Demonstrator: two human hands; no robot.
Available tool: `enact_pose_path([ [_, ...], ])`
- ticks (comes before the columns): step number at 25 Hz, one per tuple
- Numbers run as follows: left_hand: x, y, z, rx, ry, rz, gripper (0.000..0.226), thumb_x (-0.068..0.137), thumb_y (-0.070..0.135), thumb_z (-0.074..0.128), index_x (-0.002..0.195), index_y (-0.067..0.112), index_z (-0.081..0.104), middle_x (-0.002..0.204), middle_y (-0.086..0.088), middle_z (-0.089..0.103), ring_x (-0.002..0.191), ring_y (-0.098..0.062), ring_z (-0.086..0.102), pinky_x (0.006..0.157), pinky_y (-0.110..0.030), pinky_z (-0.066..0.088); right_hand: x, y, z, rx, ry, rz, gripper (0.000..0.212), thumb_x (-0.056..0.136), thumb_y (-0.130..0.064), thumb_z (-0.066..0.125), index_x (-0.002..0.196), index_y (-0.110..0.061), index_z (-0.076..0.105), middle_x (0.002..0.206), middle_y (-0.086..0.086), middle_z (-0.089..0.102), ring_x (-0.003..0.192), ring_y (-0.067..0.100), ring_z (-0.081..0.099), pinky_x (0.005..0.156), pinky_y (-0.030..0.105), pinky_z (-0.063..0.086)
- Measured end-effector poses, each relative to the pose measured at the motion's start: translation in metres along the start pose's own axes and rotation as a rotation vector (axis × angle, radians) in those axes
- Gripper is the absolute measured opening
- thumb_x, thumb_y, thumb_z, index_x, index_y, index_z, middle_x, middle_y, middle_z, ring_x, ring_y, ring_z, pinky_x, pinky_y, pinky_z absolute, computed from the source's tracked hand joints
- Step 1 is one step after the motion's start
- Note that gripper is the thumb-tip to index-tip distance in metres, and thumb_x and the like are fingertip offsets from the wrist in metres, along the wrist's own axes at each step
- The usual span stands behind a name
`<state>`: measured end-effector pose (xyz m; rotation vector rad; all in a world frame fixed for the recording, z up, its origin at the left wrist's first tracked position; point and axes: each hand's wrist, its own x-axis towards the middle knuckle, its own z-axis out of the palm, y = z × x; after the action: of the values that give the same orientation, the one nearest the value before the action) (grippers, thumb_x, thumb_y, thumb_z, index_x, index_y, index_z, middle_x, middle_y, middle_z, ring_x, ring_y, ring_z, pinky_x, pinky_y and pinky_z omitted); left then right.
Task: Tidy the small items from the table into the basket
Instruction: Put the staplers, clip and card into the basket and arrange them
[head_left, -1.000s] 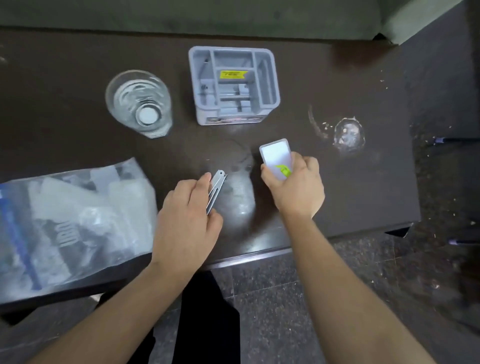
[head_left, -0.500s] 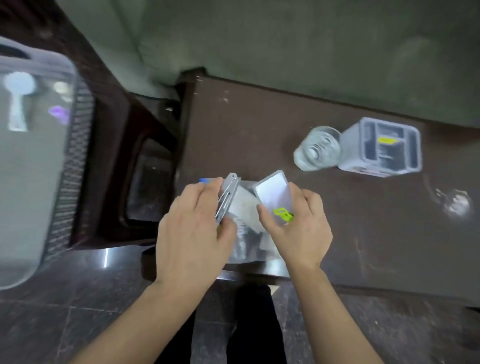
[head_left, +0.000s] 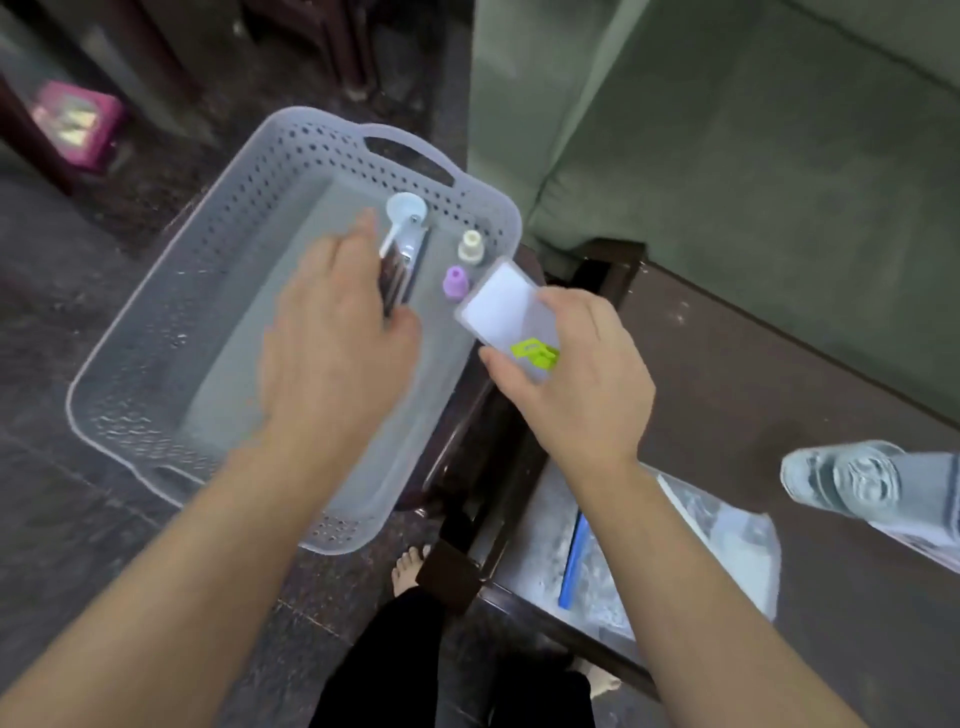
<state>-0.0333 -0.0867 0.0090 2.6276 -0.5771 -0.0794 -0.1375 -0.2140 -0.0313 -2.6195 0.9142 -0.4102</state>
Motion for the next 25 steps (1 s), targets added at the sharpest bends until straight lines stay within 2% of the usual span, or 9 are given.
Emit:
enact_pose_path([
  [3,0.054,-0.044,0.012,0.062,-0.031,-0.107,0.049,0.082,0.013,0.053,0.130,0.015,0.043,0.122,-0.017,0.048,0.110,-0.042,0.049,0.086,-0.050,0.041,0.036,-0.039,0.010,-0.137,-0.300,-0.142,0.069,0.075,-0.057,0.067,0.131,-0.025,0.045,0.124,-0.003,0.056,0.109,0.022,0.057,0.070,0.032,0.044],
  [5,0.083,-0.062,0.024,0.060,-0.070,-0.143,0.041,0.081,0.011,0.052,0.121,0.015,0.049,0.121,-0.016,0.049,0.111,-0.039,0.050,0.088,-0.049,0.041,0.049,-0.062,0.022,-0.261,-0.371,-0.267,0.060,0.075,-0.054,0.069,0.121,-0.022,0.048,0.118,-0.001,0.058,0.104,0.023,0.059,0.057,0.028,0.035],
  [8,0.109,-0.078,0.041,0.060,-0.106,-0.138,0.038,0.081,0.008,0.052,0.118,0.016,0.051,0.122,-0.015,0.049,0.110,-0.038,0.052,0.086,-0.047,0.042,0.051,-0.085,0.047,-0.351,-0.446,-0.384,0.053,0.077,-0.045,0.072,0.116,-0.018,0.050,0.114,0.001,0.059,0.099,0.024,0.061,0.054,0.028,0.028],
  [12,0.117,-0.094,0.057,0.078,-0.126,-0.148,0.040,0.085,0.011,0.053,0.124,0.016,0.049,0.127,-0.013,0.048,0.112,-0.039,0.052,0.090,-0.048,0.042,0.051,-0.092,0.074,-0.399,-0.491,-0.358,0.051,0.081,-0.032,0.071,0.122,-0.014,0.047,0.112,0.003,0.059,0.094,0.026,0.063,0.043,0.026,0.015],
  [17,0.121,-0.098,0.063,0.077,-0.148,-0.127,0.046,0.085,0.023,0.063,0.126,0.014,0.048,0.128,-0.013,0.046,0.114,-0.038,0.050,0.092,-0.050,0.042,0.051,-0.081,0.081,-0.428,-0.555,-0.292,0.044,0.081,-0.024,0.072,0.116,-0.013,0.048,0.113,0.002,0.057,0.096,0.024,0.061,0.044,0.026,0.020],
  [20,0.114,-0.103,0.060,0.036,-0.116,-0.121,0.049,0.084,0.033,0.063,0.128,0.018,0.047,0.131,-0.012,0.045,0.118,-0.035,0.047,0.095,-0.051,0.042,0.048,-0.085,0.074,-0.412,-0.548,-0.275,0.041,0.083,-0.021,0.067,0.117,-0.014,0.045,0.115,0.003,0.052,0.102,0.024,0.057,0.057,0.030,0.034],
  [22,0.107,-0.106,0.054,0.005,-0.040,-0.090,0.043,0.086,0.025,0.057,0.128,0.018,0.050,0.131,-0.012,0.047,0.119,-0.034,0.047,0.097,-0.048,0.041,0.044,-0.101,0.074,-0.337,-0.513,-0.303,0.029,0.089,-0.015,0.051,0.118,-0.014,0.045,0.118,0.005,0.051,0.105,0.026,0.054,0.066,0.035,0.038],
  [23,0.104,-0.108,0.050,-0.015,-0.005,-0.082,0.042,0.085,0.019,0.054,0.127,0.017,0.052,0.129,-0.014,0.049,0.118,-0.033,0.048,0.096,-0.045,0.040,0.038,-0.110,0.077,-0.322,-0.471,-0.348,0.025,0.091,-0.012,0.042,0.115,-0.014,0.048,0.115,0.005,0.054,0.103,0.025,0.054,0.069,0.035,0.040],
  [25,0.098,-0.111,0.038,-0.061,0.063,-0.098,0.043,0.081,0.009,0.049,0.123,0.015,0.057,0.123,-0.015,0.054,0.112,-0.032,0.052,0.093,-0.039,0.040,0.032,-0.128,0.086,-0.325,-0.279,-0.506,0.037,0.086,-0.011,0.029,0.101,-0.017,0.062,0.097,0.001,0.062,0.090,0.021,0.059,0.072,0.034,0.044],
])
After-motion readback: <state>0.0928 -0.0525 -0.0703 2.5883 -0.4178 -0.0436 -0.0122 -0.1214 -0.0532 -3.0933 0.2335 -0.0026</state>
